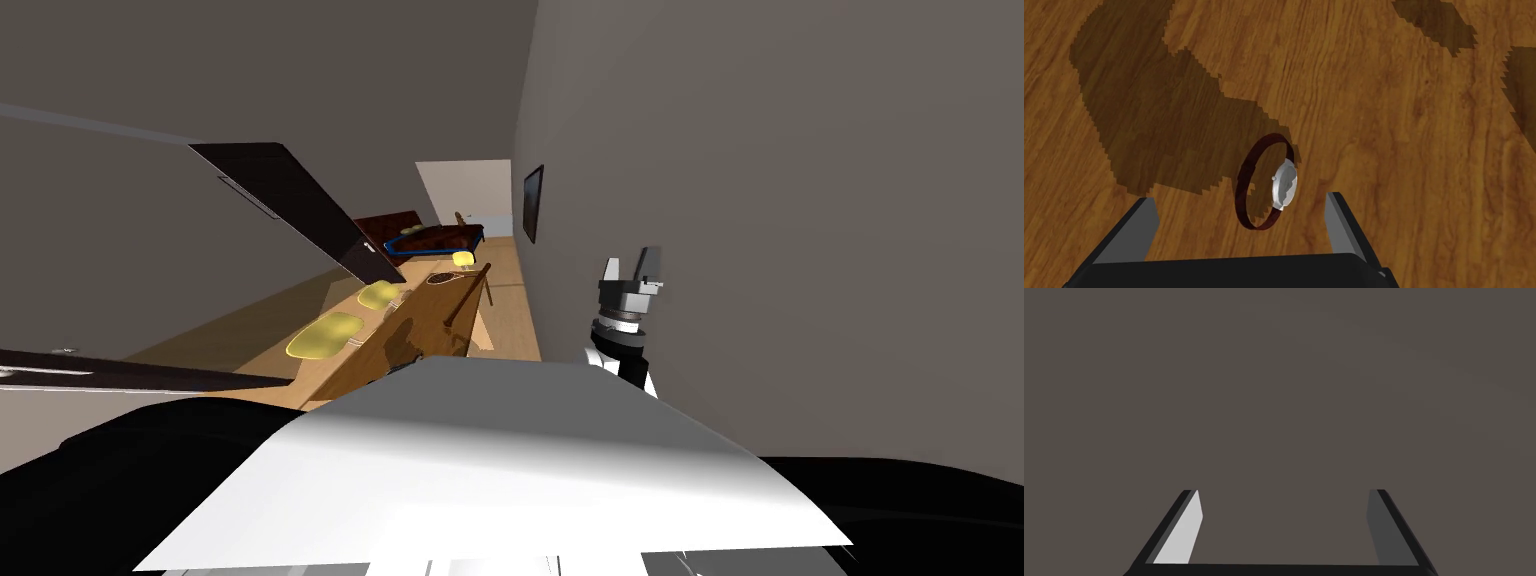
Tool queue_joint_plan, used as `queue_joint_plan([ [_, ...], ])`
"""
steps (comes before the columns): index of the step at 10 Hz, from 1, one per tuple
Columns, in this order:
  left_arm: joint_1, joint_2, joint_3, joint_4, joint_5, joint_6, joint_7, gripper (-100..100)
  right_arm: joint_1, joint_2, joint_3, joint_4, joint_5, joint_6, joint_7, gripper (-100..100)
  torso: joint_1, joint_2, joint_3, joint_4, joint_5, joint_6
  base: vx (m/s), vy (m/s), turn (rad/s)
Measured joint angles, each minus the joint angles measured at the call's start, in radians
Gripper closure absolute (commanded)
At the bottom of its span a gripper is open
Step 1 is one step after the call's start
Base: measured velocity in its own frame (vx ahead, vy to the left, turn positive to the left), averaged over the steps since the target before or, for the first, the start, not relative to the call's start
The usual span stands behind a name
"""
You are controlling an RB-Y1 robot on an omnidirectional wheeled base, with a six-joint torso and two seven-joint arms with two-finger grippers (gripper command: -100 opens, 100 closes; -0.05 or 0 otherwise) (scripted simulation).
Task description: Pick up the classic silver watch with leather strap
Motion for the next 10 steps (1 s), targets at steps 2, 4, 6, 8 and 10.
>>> queue_joint_plan([
  [2, -0.001, 0.003, -0.003, 0.041, 0.037, 0.028, 0.035, -100, 0.000, 0.000, 0.000, 0.000, 0.000, 0.000, 0.000, 0, 0.000, 0.001, 0.000, 0.000, 0.000, 0.000, 0.086, 0.026, -0.058],
  [4, -0.002, 0.002, -0.001, 0.043, 0.037, 0.032, 0.034, -100, 0.000, 0.000, 0.000, 0.000, 0.000, 0.000, 0.000, 0, -0.002, 0.008, 0.004, 0.001, 0.000, -0.001, -0.013, 0.006, -0.111],
  [6, -0.033, 0.000, 0.000, 0.095, 0.039, 0.019, 0.049, -100, 0.000, 0.000, 0.000, 0.000, 0.000, 0.000, 0.000, 0, -0.001, 0.014, 0.008, 0.003, 0.000, 0.000, -0.095, 0.031, -0.205],
  [8, -0.055, -0.028, 0.050, 0.128, 0.021, 0.031, 0.037, -100, 0.000, 0.000, 0.000, 0.000, 0.000, 0.000, 0.000, 0, -0.001, 0.016, 0.009, 0.003, 0.000, -0.001, -0.094, 0.016, -0.136],
  [10, -0.075, -0.036, 0.067, 0.159, 0.015, 0.035, 0.035, -100, 0.000, 0.000, 0.000, 0.000, 0.000, 0.000, 0.000, 0, -0.002, 0.014, 0.008, 0.003, 0.000, -0.001, -0.045, 0.001, -0.073],
])
